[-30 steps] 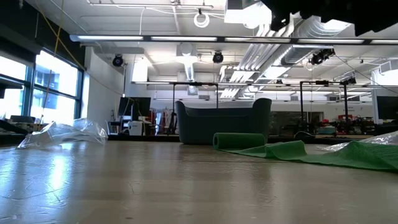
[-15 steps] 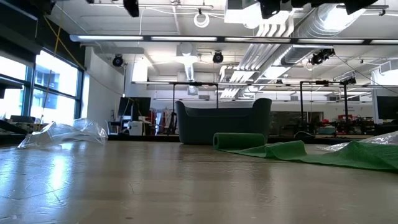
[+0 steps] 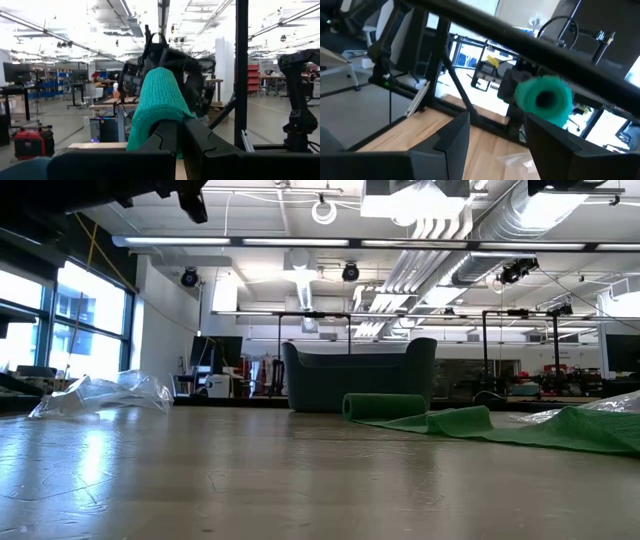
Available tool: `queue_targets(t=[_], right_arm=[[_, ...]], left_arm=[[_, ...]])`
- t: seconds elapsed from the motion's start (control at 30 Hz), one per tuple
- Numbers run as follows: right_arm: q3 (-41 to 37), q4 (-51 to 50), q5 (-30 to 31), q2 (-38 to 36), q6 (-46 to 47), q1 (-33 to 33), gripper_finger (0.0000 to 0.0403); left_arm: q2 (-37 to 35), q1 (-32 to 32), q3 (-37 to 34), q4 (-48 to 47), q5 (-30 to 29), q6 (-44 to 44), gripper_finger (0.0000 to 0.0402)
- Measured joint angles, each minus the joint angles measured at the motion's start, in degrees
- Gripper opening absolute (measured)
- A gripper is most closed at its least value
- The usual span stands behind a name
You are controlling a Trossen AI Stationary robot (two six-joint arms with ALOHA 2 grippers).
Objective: Roll bandage
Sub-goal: Roll the light green bandage
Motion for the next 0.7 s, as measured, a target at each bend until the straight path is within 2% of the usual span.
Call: queue_targets(t=[0.2,0.37,0.53,0.7], right_arm=[[5.83,-9.82,6.48,2.07,0.01,-0.26,0.0181],[8.49,-12.83,6.17,4.02,-1.53,-0.21,0.0181],[10.24,-13.58,9.97,4.34,-1.58,0.09,0.0181],[10.50,-15.02,9.48,4.38,-2.51,0.37,0.0181]], left_arm=[[0.02,0.11,0.00,-1.02,-0.04,-1.01,0.0000],[0.02,0.11,0.01,-1.37,-0.02,-1.02,0.0000],[0.09,0.11,0.01,-2.20,-0.16,-2.39,0.0000],[0.11,0.09,0.01,-2.99,-0.32,-2.31,0.0000]])
